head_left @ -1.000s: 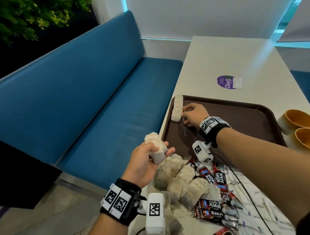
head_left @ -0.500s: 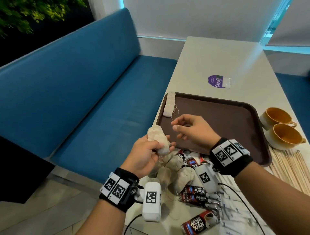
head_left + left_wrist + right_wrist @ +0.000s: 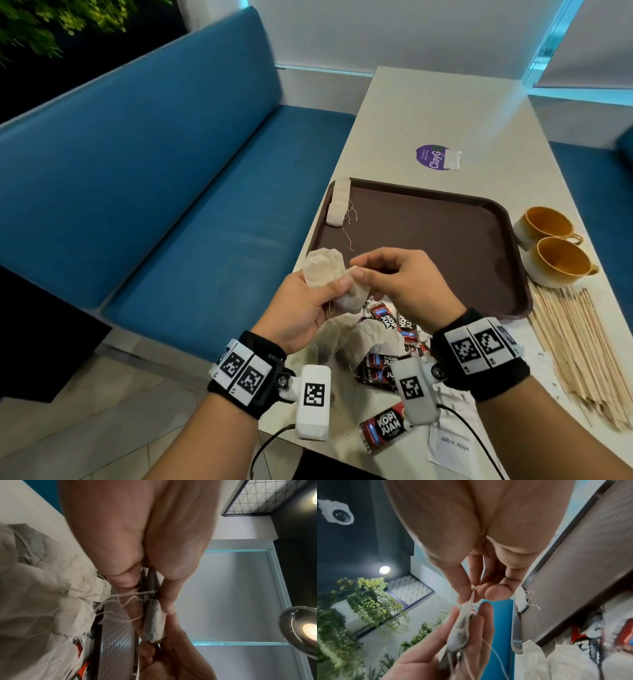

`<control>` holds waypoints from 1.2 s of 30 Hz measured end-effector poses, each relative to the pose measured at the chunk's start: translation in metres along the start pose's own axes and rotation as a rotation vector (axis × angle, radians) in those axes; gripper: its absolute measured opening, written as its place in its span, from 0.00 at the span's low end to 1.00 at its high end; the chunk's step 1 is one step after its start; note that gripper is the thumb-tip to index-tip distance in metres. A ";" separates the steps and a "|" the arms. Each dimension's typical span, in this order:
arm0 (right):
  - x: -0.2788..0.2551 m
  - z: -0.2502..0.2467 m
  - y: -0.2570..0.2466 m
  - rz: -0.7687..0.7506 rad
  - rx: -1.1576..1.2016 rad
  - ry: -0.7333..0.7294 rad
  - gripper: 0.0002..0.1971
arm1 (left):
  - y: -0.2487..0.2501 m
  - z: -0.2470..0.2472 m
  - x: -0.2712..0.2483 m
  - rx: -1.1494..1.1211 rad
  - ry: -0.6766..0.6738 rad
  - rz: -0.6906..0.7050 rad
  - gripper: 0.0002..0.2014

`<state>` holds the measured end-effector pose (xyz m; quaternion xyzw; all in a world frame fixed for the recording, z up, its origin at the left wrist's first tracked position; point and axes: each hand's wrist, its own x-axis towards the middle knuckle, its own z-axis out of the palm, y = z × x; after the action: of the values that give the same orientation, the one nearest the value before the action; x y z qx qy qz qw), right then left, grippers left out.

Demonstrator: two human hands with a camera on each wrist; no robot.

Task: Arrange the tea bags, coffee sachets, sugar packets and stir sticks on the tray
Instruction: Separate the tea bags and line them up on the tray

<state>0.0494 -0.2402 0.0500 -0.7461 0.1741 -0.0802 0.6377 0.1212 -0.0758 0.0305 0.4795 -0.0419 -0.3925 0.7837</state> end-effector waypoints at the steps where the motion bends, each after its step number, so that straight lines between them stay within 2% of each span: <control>1: -0.001 0.000 0.000 -0.001 0.040 0.035 0.06 | 0.000 0.000 0.000 -0.005 0.018 -0.007 0.16; 4: -0.005 -0.002 -0.001 -0.011 0.103 0.153 0.07 | -0.001 -0.001 -0.002 0.052 0.032 -0.064 0.18; 6: -0.007 -0.003 -0.002 -0.011 0.131 0.177 0.07 | -0.003 -0.002 -0.003 0.099 0.006 -0.083 0.21; 11: -0.007 -0.002 0.000 -0.004 0.173 0.129 0.09 | -0.007 -0.005 0.001 0.199 0.032 -0.068 0.19; 17: 0.000 -0.002 0.006 0.071 0.236 0.050 0.09 | -0.003 -0.008 0.004 0.169 0.037 -0.057 0.10; 21: 0.008 0.000 0.005 0.098 0.320 0.007 0.10 | 0.000 -0.012 0.006 0.153 0.054 -0.043 0.08; 26: 0.034 -0.001 0.004 0.141 0.337 0.092 0.11 | 0.005 -0.016 0.011 0.047 0.163 -0.033 0.11; 30: 0.073 -0.008 0.006 0.132 0.286 0.133 0.12 | 0.009 -0.027 0.016 -0.057 0.243 -0.037 0.15; 33: 0.108 -0.009 0.015 0.135 0.145 0.150 0.09 | 0.012 -0.035 0.016 -0.127 0.265 -0.054 0.15; 36: 0.132 -0.003 0.024 0.168 0.023 0.104 0.11 | 0.015 -0.040 0.017 -0.169 0.268 -0.056 0.15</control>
<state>0.1673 -0.2934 0.0139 -0.7162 0.2682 -0.0669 0.6408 0.1590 -0.0544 0.0152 0.4611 0.1098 -0.3489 0.8085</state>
